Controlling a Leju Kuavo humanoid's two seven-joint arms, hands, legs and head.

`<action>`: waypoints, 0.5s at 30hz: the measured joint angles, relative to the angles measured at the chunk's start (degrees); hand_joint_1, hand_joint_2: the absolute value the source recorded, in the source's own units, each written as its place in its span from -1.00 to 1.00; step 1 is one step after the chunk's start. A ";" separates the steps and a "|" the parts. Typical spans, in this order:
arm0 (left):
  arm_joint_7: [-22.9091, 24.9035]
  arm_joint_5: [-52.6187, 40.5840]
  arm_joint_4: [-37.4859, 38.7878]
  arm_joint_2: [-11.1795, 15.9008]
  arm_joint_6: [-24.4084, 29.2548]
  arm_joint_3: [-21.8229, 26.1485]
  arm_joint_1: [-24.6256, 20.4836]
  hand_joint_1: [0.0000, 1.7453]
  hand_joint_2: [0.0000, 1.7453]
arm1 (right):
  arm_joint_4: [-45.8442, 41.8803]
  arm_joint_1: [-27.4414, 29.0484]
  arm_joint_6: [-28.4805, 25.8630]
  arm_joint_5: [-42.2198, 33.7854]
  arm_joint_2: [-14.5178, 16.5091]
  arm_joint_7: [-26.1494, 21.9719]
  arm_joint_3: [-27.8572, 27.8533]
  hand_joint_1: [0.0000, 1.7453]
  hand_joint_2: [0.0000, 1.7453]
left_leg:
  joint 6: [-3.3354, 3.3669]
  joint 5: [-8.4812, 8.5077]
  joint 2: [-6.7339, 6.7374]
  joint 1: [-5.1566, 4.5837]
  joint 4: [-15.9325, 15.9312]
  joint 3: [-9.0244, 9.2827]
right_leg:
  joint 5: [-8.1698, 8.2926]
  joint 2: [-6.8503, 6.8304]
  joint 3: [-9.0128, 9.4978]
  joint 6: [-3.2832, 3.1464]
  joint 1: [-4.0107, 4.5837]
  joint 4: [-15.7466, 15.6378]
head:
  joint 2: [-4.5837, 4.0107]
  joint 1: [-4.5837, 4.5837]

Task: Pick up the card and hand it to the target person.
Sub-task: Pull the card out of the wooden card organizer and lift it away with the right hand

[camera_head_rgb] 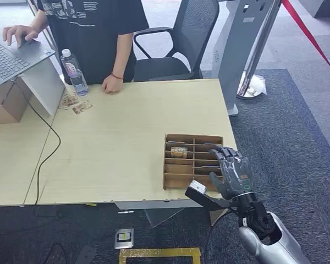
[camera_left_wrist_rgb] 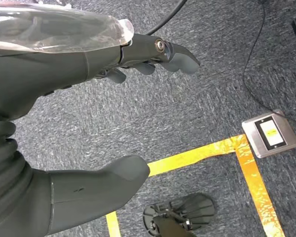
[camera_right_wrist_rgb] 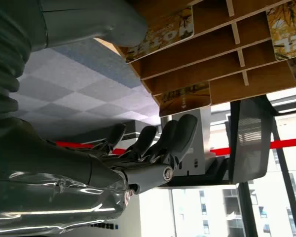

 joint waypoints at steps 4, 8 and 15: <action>0.00 -0.10 0.00 -0.02 0.00 0.00 -0.02 -1.00 1.00 | 0.53 -0.40 0.06 -0.04 0.27 -0.43 0.19 -0.19 1.00 | 0.00 0.00 0.00 0.00 0.00 0.00 | 0.00 0.00 0.00 0.00 0.00 0.00 | 0.00 0.00; 0.00 -0.20 -0.01 -0.02 0.00 0.00 -0.04 -1.00 1.00 | 1.27 -0.80 0.05 -0.05 0.69 -0.92 0.37 -0.19 1.00 | 0.00 0.00 0.00 0.00 0.00 0.00 | 0.00 0.00 0.00 0.00 0.00 0.00 | 0.00 0.00; 0.00 -0.13 -0.01 -0.02 0.23 0.00 -0.04 -1.00 1.00 | 2.49 -1.17 0.06 -0.04 1.14 -1.15 0.56 -0.15 1.00 | 0.00 0.00 0.00 0.00 0.00 0.00 | 0.00 0.00 0.00 0.00 0.00 0.00 | 0.00 0.00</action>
